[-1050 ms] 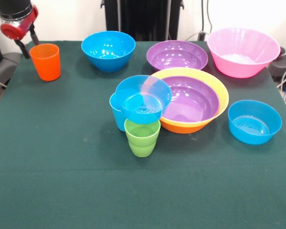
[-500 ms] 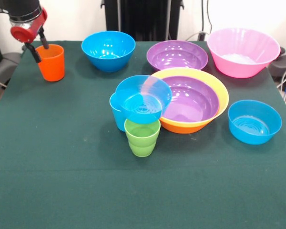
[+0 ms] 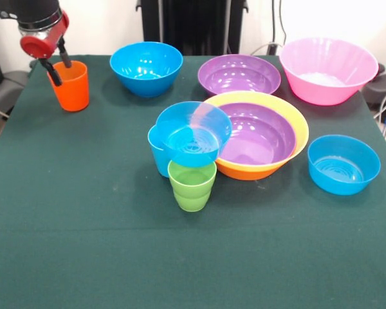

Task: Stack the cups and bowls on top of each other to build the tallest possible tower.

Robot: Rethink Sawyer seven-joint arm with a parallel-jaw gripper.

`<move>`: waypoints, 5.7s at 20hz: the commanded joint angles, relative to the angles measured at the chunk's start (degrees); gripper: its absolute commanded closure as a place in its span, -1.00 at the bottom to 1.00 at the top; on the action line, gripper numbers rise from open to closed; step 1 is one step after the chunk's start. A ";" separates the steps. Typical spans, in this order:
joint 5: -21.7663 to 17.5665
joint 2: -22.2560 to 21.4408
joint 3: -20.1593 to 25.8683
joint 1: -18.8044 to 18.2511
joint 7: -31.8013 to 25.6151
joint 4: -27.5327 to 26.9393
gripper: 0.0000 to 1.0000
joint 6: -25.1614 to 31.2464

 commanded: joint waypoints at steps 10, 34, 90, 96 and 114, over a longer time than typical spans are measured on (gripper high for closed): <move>-9.52 3.73 0.76 3.16 0.10 -0.96 -1.00 -4.65; -12.11 7.03 0.31 3.17 0.70 -2.63 -1.00 -6.60; 28.34 -14.34 4.61 10.98 16.66 -12.69 1.00 13.74; 30.14 -11.51 1.29 15.91 18.85 -18.91 1.00 14.83; 33.92 4.13 -11.13 34.97 39.43 -40.18 1.00 22.88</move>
